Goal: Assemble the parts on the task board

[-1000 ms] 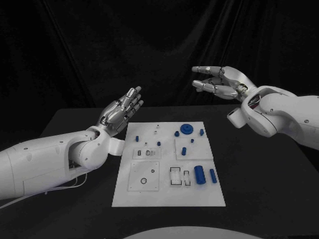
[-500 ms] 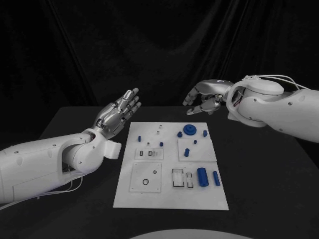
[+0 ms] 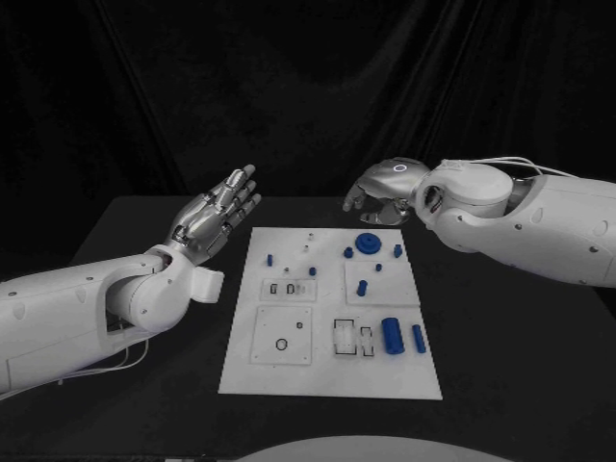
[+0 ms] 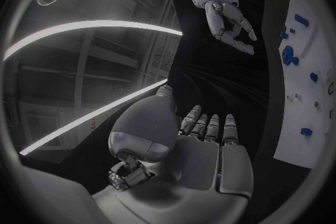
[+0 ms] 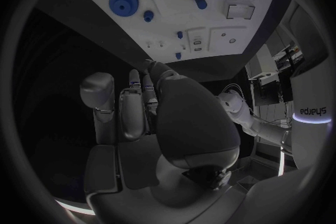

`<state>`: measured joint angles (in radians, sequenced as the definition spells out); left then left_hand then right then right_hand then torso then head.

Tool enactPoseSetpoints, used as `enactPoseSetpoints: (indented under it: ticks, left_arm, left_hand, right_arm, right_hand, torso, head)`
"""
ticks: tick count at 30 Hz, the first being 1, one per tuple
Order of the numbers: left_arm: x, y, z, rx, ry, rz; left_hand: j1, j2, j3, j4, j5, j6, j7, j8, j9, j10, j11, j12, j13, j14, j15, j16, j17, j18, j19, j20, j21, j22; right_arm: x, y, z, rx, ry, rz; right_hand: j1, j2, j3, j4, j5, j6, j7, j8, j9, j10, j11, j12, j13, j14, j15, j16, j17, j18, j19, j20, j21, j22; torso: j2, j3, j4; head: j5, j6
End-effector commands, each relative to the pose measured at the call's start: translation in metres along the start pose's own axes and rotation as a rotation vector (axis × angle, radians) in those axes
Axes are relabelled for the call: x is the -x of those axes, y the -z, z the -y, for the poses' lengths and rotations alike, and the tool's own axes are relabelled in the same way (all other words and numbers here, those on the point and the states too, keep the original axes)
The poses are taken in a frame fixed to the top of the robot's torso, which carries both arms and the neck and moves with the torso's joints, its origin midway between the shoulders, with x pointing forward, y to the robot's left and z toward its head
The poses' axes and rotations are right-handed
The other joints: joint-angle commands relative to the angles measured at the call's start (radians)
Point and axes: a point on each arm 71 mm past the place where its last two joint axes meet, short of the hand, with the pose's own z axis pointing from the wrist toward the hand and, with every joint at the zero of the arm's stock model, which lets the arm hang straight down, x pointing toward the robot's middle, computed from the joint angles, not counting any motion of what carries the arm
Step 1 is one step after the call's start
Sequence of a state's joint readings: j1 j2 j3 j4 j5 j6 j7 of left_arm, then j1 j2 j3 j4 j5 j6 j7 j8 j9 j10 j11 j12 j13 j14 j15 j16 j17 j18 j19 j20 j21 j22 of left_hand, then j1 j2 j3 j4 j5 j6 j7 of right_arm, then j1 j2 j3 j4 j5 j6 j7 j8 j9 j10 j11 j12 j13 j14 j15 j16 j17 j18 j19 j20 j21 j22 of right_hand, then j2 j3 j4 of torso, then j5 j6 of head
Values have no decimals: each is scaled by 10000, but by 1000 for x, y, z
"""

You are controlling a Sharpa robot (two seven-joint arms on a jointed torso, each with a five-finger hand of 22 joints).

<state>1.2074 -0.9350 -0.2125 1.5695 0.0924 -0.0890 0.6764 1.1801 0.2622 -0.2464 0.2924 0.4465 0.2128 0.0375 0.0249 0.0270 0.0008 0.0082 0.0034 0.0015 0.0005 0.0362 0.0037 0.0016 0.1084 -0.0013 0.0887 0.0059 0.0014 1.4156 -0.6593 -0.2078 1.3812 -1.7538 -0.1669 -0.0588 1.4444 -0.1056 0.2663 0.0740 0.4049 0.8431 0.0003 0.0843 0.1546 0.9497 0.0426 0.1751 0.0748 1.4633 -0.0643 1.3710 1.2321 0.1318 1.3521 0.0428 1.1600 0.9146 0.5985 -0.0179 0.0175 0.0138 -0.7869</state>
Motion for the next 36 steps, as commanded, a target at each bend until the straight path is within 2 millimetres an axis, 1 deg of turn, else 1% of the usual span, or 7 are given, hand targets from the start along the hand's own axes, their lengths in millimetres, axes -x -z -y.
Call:
enactPoseSetpoints:
  ticks: [1, 3, 8, 14, 18, 28, 36]
  left_arm:
    - [0, -1, 13, -1641, -84, 10]
    - [0, -1, 13, -1645, -75, -10]
    - [-1, -2, 12, -1634, 0, -102]
    - [-2, -3, 12, -1694, 37, -149]
    - [-3, -3, 12, -1703, 72, -183]
    - [-5, -2, 12, -1743, 135, -248]
    - [-2, -1, 13, -1746, 84, -179]
  left_hand:
    - [87, 4, 44, 3, 44, 80, 28, 46, 18, -8, 71, -34, -15, -5, 59, -37, -16, 164, 13, 125, -59, -14]
    - [84, 16, 32, 5, 26, 78, 24, 44, 16, -8, 81, -34, -15, -5, 51, -37, -16, 295, 13, 287, -59, -14]
    - [86, 24, 32, 5, 26, 77, 26, 43, 16, -8, 89, -34, -15, -5, 46, -37, -16, 338, 13, 334, -59, -14]
    - [112, 89, 51, 4, 37, 314, 120, 88, 44, 5, 184, -30, -11, -5, 15, -37, -16, 496, 13, 421, -59, -14]
    - [131, 107, 62, 1, 57, 304, 75, 84, 41, 9, 184, -28, -10, -5, 0, -37, -16, 530, 13, 435, -59, -14]
    - [228, 127, 101, -11, 182, 343, 90, 90, 45, 26, 209, -23, -4, -5, -15, -37, -16, 592, 13, 463, -59, -14]
    - [251, 112, 101, -11, 209, 346, 93, 92, 45, 26, 214, -23, -4, -5, -22, -37, -16, 603, 13, 457, -59, -14]
  right_arm:
    - [-4, -4, -3, -74, 644, 361]
    - [-10, -6, -4, -73, 634, 270]
    - [-24, -11, -6, -75, 573, 9]
    - [-37, -15, -7, -52, 498, -128]
    - [-42, -18, -6, -108, 489, -213]
    - [-57, -22, -4, -229, 426, -418]
    - [-68, -28, -4, -205, 395, -497]
  right_hand:
    - [-87, -177, 218, -66, -276, 22, -41, -57, 38, 3, 14, -25, 35, 526, 6, 79, 99, -91, -21, 2, 233, 319]
    - [-128, -239, 310, -111, -463, 22, -53, -62, 56, 16, 12, -23, 48, 526, 11, 92, 102, -105, -16, 3, 350, 479]
    - [-246, -308, 375, -115, -733, 19, -44, -69, 78, 37, 4, -14, 67, 519, 8, 92, 81, -101, -66, 5, 403, 552]
    - [-362, -325, 410, -90, -792, 147, -14, -9, 126, 22, 10, -17, 82, 481, 14, 14, -45, -77, -165, 9, 344, 484]
    - [-745, -354, 211, 86, -1865, 188, 25, -10, 186, 56, 13, 56, 165, 467, 23, -28, -118, -61, -262, 22, 320, 514]
    - [-656, -332, 219, 14, -1670, 196, 22, -17, 209, 42, 12, 77, 197, 426, 22, -156, -331, -41, -325, 29, 254, 451]
    - [-661, -339, 172, 7, -1925, 259, 44, 4, 243, 103, 21, 127, 239, 423, 32, -162, -325, -41, -355, 43, 234, 476]
  torso:
    - [37, -25, -4]
    - [34, -22, -5]
    - [41, -10, -37]
    - [35, -21, -4]
    - [30, -21, 11]
    - [35, -23, 2]
    - [38, -23, 3]
  head:
    - [-17, -49]
    - [-29, -47]
    - [-33, -46]
    - [17, -145]
    - [0, -167]
    - [58, -288]
    - [55, -310]
